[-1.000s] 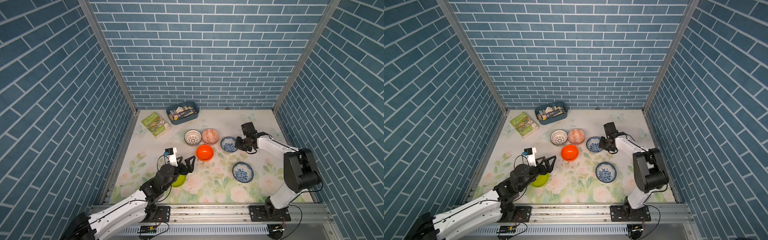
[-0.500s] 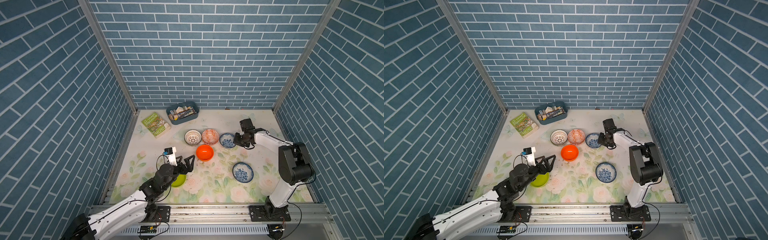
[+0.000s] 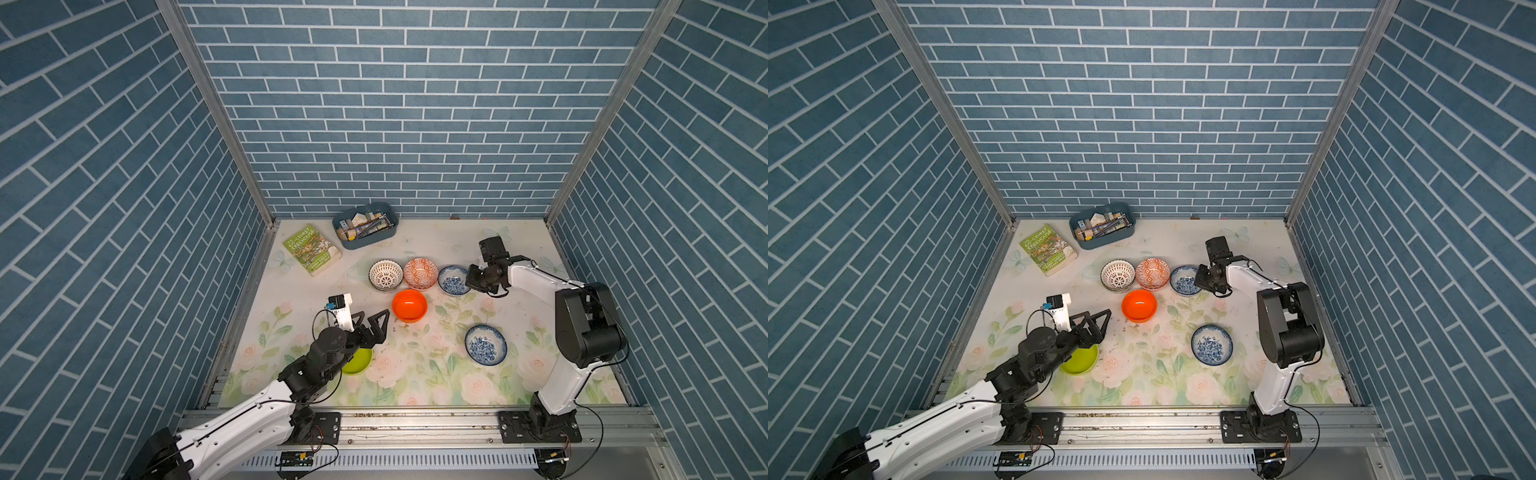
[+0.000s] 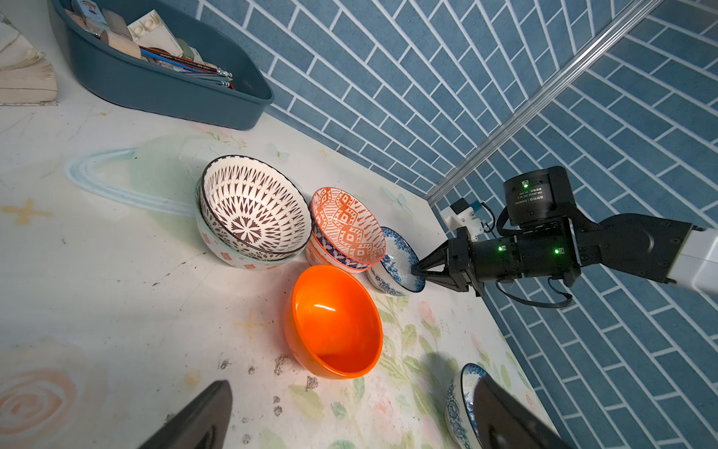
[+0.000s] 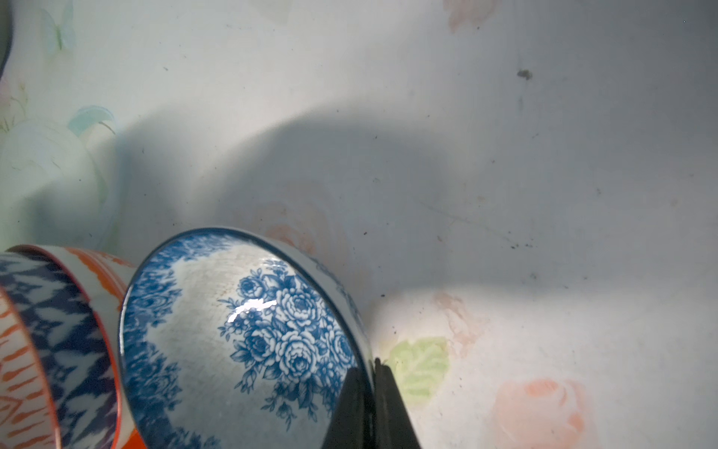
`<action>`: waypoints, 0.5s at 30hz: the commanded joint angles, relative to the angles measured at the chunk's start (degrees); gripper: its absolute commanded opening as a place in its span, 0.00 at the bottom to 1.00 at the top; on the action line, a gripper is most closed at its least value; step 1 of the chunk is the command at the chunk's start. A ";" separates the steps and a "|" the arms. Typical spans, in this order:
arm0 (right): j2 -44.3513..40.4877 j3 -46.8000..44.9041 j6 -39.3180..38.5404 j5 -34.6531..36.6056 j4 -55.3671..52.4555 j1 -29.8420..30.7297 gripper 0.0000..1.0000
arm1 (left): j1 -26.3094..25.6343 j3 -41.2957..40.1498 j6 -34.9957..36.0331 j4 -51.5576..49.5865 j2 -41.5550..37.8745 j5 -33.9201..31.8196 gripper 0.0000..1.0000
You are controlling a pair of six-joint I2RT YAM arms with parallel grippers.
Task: Stack the bowls
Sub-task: Place the bowl at the center of the board.
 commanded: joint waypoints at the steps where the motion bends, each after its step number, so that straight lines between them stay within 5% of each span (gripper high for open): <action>1: 0.81 2.21 -0.49 -0.61 0.84 -0.20 0.13 | 0.49 0.28 -0.13 0.97 -0.36 0.22 1.00; 7: -0.19 2.99 -0.59 0.37 -0.69 -0.22 0.37 | 0.51 0.26 -0.17 1.08 -0.32 0.27 1.00; 15: -8.62 -0.67 -0.94 2.40 -3.18 -0.21 0.43 | 0.62 0.28 -0.22 1.12 -0.49 0.53 1.00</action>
